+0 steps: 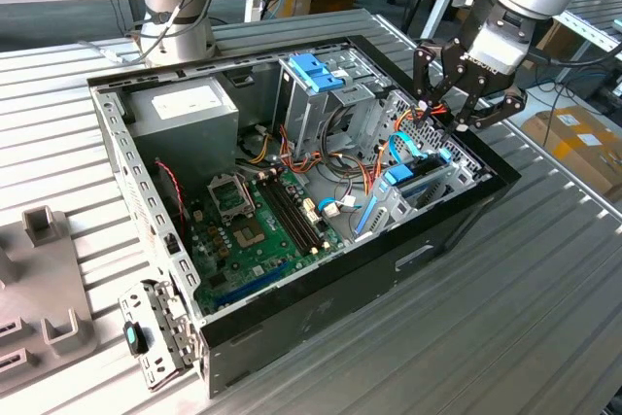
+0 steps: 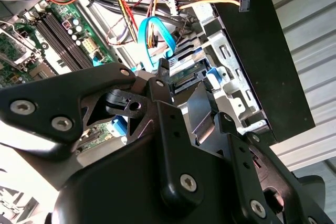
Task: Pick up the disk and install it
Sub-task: 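Insert the second disk wire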
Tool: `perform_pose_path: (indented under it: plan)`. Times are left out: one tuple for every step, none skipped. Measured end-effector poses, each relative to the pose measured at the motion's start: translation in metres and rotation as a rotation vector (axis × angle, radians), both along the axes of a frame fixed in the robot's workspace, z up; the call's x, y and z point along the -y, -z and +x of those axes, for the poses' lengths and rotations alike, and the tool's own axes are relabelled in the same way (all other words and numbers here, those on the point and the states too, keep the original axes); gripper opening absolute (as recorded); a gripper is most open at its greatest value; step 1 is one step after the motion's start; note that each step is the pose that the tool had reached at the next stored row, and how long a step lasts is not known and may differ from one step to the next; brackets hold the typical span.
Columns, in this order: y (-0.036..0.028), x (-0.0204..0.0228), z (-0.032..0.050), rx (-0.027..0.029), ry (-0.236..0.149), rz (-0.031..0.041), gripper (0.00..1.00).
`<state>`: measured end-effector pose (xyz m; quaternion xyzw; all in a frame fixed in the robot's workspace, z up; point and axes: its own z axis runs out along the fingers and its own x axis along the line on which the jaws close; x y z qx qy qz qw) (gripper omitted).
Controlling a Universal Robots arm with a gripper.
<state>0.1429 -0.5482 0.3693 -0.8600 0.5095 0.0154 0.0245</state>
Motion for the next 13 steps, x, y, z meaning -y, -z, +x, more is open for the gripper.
perform_pose_path:
  plan:
    - [0.0000, 0.0000, 0.0000, 0.0000, -0.003, -0.0001, 0.42]
    - [0.0000, 0.0000, 0.0000, 0.0000, -0.011, -0.0001, 0.42]
    - [0.0000, 0.0000, 0.0000, 0.0000, -0.013, 0.0000, 0.42]
    - [0.0000, 0.0000, 0.0000, 0.0000, -0.013, -0.0001, 0.42]
    - [0.0000, 0.0000, 0.0000, 0.0000, -0.013, -0.0001, 0.42]
    - [-0.0001, 0.0000, 0.0000, 0.0000, -0.013, -0.0001, 0.42]
    - [0.0000, 0.0000, 0.0000, 0.0000, -0.014, -0.0001, 0.42]
    - [0.0000, 0.0000, 0.0000, 0.0000, -0.014, 0.0000, 0.42]
    - [0.0000, 0.0000, 0.0000, 0.0000, -0.015, -0.0001, 0.42]
    - [0.0000, 0.0000, 0.0000, 0.0000, -0.016, -0.0001, 0.42]
    - [0.0000, 0.0000, 0.0000, 0.0000, -0.017, -0.0001, 0.42]
    - [0.0000, 0.0000, 0.0000, 0.0000, -0.017, 0.0000, 0.42]
    - [0.0000, 0.0000, 0.0000, 0.0000, -0.017, -0.0001, 0.42]
